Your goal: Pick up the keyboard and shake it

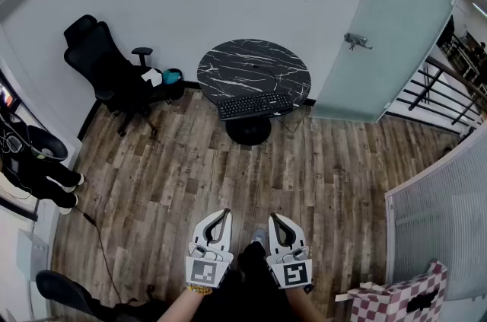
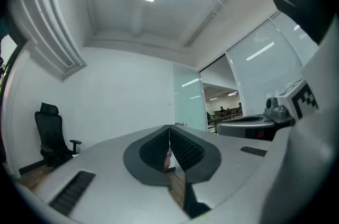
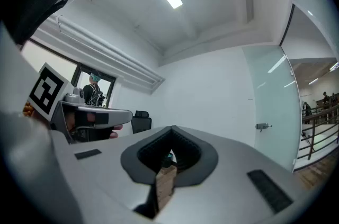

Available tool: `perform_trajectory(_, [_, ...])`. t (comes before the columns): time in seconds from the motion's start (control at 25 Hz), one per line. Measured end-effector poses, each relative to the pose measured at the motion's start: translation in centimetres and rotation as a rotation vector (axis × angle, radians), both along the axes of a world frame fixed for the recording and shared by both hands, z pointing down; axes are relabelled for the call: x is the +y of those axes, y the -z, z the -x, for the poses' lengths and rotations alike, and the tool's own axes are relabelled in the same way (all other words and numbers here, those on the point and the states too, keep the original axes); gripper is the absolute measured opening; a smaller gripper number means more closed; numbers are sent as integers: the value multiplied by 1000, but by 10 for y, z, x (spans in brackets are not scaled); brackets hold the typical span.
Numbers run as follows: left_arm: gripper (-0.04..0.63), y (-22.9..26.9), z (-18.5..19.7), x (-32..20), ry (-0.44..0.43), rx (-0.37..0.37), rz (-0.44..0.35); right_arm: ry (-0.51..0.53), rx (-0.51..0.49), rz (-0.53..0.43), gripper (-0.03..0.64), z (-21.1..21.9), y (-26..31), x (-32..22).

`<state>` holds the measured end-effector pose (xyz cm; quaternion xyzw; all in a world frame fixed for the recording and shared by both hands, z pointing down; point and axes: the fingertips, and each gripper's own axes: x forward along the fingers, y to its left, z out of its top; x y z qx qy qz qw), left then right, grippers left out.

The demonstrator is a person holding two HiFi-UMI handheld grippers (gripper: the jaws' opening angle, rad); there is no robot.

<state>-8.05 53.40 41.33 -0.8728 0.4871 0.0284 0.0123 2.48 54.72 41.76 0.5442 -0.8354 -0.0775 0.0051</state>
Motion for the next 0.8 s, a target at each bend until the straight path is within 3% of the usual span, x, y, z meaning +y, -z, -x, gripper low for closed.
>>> perform_trajectory(0.2, [14,-3,-10,-15,-1,14,15,9,-42,61,29,-13,-12,-12])
perform_trajectory(0.6, [14,-20,-28,-71,-4,-52,35,48,33,123,31,-24,-33,-70])
perform_trajectory(0.8, [14,-30,-43,-126,50,-83,41,-34,30,158,31,-45,-45,-130])
